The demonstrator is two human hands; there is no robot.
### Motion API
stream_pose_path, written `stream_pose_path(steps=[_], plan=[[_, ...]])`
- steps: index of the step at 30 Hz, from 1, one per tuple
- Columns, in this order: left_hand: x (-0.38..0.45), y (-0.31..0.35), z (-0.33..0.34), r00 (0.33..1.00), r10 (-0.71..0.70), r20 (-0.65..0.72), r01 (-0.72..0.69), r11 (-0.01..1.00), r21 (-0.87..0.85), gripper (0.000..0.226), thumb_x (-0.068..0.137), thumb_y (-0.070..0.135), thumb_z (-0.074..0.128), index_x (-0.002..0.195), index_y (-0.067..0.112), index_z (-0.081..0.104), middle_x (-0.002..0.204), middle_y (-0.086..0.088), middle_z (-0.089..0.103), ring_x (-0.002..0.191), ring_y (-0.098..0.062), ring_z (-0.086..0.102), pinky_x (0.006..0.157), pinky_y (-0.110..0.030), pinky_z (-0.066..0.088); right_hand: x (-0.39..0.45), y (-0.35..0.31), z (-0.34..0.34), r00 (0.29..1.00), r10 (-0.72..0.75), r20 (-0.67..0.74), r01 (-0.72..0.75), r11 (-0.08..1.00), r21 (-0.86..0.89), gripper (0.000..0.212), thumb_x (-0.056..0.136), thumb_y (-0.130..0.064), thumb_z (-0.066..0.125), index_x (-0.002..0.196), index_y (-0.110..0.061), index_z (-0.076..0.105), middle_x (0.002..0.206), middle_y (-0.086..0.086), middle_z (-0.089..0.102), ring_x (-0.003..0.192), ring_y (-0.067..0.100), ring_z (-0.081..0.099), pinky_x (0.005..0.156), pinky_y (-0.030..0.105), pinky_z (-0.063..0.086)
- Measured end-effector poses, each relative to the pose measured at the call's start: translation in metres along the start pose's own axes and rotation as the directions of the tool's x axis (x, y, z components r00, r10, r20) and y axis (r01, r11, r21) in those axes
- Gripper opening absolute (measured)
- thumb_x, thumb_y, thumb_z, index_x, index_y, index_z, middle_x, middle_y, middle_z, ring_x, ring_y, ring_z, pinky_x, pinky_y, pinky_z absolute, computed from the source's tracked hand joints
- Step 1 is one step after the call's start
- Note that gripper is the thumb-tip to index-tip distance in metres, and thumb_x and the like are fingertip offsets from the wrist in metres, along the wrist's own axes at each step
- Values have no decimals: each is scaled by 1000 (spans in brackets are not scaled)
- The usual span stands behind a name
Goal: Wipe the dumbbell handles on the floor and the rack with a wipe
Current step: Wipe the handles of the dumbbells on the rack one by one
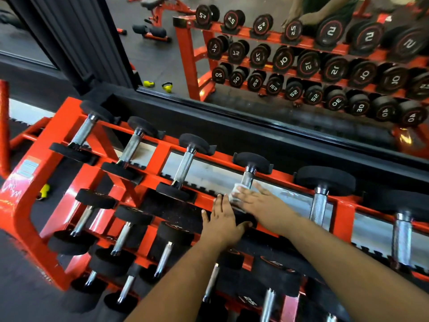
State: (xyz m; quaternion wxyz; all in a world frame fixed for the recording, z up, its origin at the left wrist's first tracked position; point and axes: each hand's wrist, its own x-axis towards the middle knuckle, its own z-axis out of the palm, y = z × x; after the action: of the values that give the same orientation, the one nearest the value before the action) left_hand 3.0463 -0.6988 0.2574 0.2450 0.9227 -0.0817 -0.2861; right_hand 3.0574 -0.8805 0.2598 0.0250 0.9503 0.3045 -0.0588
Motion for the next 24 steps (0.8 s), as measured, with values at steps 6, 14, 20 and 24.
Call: stream_pose_path(steps=[6,14,20,24], plan=[[-1,1,-1,1000,1,14,-1,1000,2,108,95,68,49,159,13,-19,168,-6,-21,155,-19,-18,124,-57,-9,7,20,-18,985,163,-62,-168,982,-91,74,90,-7,39,160,-23,21,167,3,18,155,19,11,125,47,5],[0,1,-1,1000,-3,6,3,1000,0,109,94,66,51,160,12,-17,169,-5,-19,156,-19,-15,124,-57,-8,-3,7,-8,999,-47,13,48,998,-45,62,94,-19,51,154,-31,38,163,-4,32,152,15,23,123,42,12],[-1,1,-2,1000,-8,9,8,1000,-13,109,94,67,51,160,13,-17,169,-6,-20,156,-20,-15,124,-56,-9,23,-4,-26,984,178,-33,-180,980,-83,63,98,-16,46,158,-22,28,167,4,21,156,22,9,124,44,10],[0,0,1,1000,-4,10,4,1000,-20,109,93,67,52,160,14,-15,169,-5,-18,157,-19,-13,124,-56,-10,7,-2,-13,993,-104,60,107,993,-50,57,91,-21,61,146,-28,50,157,-4,43,150,14,28,124,45,4]])
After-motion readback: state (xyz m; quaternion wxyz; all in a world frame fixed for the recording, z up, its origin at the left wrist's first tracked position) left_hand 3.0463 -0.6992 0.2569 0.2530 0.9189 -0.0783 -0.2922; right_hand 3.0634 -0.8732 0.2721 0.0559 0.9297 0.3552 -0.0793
